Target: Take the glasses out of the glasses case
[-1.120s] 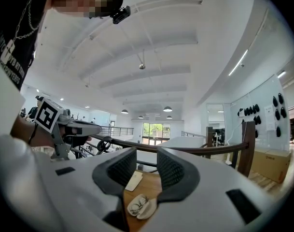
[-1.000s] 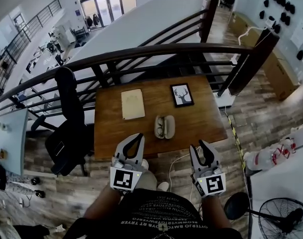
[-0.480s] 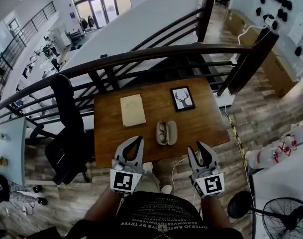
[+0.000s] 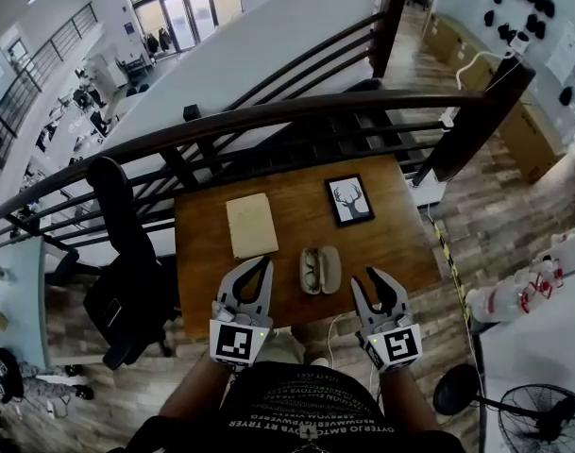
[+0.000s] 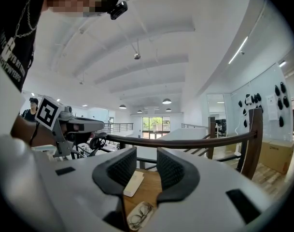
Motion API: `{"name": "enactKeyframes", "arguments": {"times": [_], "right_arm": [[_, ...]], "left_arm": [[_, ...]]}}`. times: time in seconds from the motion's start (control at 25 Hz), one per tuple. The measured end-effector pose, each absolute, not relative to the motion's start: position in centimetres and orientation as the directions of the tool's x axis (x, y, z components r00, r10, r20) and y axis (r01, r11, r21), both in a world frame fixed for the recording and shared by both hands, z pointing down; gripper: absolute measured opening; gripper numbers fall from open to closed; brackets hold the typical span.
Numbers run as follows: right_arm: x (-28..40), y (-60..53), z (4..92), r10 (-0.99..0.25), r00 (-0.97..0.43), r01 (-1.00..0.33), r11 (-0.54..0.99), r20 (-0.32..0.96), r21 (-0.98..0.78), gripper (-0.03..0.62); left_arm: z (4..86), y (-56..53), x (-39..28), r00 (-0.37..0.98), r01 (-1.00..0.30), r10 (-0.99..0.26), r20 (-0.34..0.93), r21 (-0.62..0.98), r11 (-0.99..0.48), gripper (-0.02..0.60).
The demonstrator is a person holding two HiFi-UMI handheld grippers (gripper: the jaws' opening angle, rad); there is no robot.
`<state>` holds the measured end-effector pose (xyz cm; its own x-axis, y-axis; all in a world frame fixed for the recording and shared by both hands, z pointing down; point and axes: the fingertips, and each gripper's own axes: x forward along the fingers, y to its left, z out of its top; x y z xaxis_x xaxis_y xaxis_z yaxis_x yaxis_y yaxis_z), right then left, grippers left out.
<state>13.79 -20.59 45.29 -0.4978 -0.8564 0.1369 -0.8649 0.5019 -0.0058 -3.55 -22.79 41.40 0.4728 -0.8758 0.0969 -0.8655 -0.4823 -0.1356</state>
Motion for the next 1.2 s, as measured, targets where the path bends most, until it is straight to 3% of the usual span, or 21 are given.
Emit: {"name": "enactKeyframes", "arguments": {"times": [0.44, 1.2], "right_arm": [[12.6, -26.2, 48.5, -0.850, -0.488, -0.871, 0.488, 0.198, -0.050, 0.120], [9.6, -29.1, 60.6, -0.752, -0.505, -0.855, 0.502, 0.424, -0.130, 0.120]], "left_arm": [[43.7, -28.8, -4.3, 0.498, -0.851, -0.856, 0.138, -0.114, -0.513, 0.028], [46.7, -34.0, -4.0, 0.554, -0.811, -0.810, 0.193, -0.096, -0.577, 0.029]]}}
